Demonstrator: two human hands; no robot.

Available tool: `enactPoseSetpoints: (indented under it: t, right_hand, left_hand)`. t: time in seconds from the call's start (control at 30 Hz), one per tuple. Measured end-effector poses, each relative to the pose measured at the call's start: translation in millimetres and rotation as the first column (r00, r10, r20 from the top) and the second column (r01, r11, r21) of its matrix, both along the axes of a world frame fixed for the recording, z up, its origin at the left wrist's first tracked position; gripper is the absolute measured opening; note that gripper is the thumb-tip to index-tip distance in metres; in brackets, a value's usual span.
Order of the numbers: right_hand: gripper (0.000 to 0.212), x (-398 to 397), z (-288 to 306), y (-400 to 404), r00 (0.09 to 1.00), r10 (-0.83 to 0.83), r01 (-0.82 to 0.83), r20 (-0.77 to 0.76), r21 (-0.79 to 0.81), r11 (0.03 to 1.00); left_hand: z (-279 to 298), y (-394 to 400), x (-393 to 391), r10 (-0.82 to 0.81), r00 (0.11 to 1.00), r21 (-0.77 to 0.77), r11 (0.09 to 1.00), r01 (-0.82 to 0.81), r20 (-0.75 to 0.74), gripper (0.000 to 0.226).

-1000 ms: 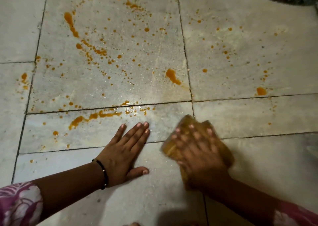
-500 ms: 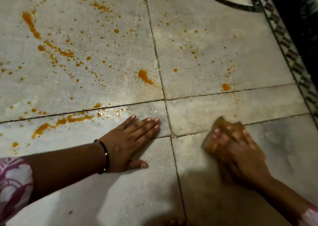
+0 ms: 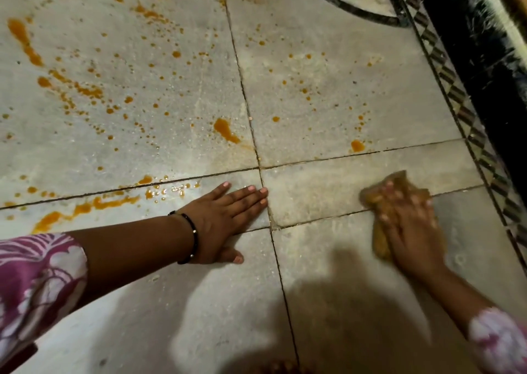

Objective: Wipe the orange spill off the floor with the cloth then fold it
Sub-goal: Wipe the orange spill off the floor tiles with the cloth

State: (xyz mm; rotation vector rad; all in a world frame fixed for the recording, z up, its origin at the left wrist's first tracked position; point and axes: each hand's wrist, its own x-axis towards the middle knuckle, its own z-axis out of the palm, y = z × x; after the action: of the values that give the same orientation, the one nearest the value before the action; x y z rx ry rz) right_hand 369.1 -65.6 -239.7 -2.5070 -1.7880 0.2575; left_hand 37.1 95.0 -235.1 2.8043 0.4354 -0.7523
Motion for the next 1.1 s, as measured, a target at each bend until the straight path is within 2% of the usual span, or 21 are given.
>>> enactPoseSetpoints:
  t: [0.1,0.17,0.23,0.3,0.37,0.43,0.53,0.63,0.67,0.7,0.77,0.83,0.9,1.0,1.1]
  right_hand:
    - [0.072,18,-3,57,0.959,-0.285,0.284,0.002,0.038,0.958]
    - [0.072,13,-6,98,0.954,-0.3,0.3,0.011,0.011,0.954]
    - [0.07,-6,-6,123,0.983,-0.186,0.186,0.006,-0.015,0.982]
    - [0.067,-29,-6,120,0.999,0.046,-0.046,-0.002,-0.019,0.999]
    - [0.064,-44,-4,91,0.965,0.258,-0.259,-0.037,-0.02,0.966]
    - [0.06,-40,-2,54,0.939,0.339,-0.34,-0.051,-0.018,0.94]
    - [0.061,-10,-2,39,0.982,0.188,-0.188,-0.015,0.009,0.982]
    - [0.062,-1,-6,86,0.994,-0.106,0.105,0.009,0.054,0.993]
    - [0.063,-4,-8,105,0.988,-0.152,0.151,0.02,0.05,0.987]
    - [0.064,-11,-9,123,0.989,-0.147,0.146,0.027,0.03,0.989]
    - [0.065,-35,-10,137,1.0,-0.013,0.013,0.022,0.007,1.0]
    - [0.061,-57,-12,120,0.987,0.159,-0.159,0.023,0.014,0.987]
    - [0.059,-63,-10,84,0.974,0.227,-0.226,-0.006,0.016,0.974]
    - [0.06,-34,-6,48,0.991,0.136,-0.136,-0.006,0.042,0.99]
    - [0.063,-15,-5,74,0.998,-0.068,0.069,-0.008,0.084,0.994]
  left_hand:
    - [2,0,0,0.006,1.0,-0.011,1.0,-0.006,-0.002,0.095]
    - [3,0,-1,0.002,1.0,-0.006,1.0,-0.002,-0.005,0.096]
    - [2,1,-1,-0.007,1.0,0.002,1.0,0.007,-0.009,0.096]
    - [2,1,-1,-0.015,1.0,0.008,1.0,0.015,-0.011,0.096]
    - [2,1,0,-0.003,1.0,-0.005,1.0,0.003,-0.01,0.095]
    - [3,1,0,0.003,1.0,-0.014,1.0,-0.003,-0.009,0.096]
    - [2,1,0,0.004,1.0,-0.022,1.0,-0.004,-0.007,0.096]
    - [2,1,0,-0.004,1.0,-0.015,1.0,0.004,-0.02,0.096]
    - [2,1,1,-0.006,1.0,-0.01,1.0,0.006,-0.021,0.096]
    - [2,1,1,-0.009,1.0,-0.005,1.0,0.009,-0.023,0.096]
    - [3,1,1,-0.011,1.0,-0.002,1.0,0.011,-0.027,0.096]
    - [3,1,1,-0.008,1.0,-0.002,1.0,0.007,-0.018,0.096]
    - [3,1,0,0.002,1.0,-0.004,1.0,-0.002,-0.003,0.095]
    - [3,0,-1,0.008,1.0,-0.012,1.0,-0.008,0.014,0.095]
    - [3,1,-1,0.005,1.0,-0.014,1.0,-0.005,0.006,0.096]
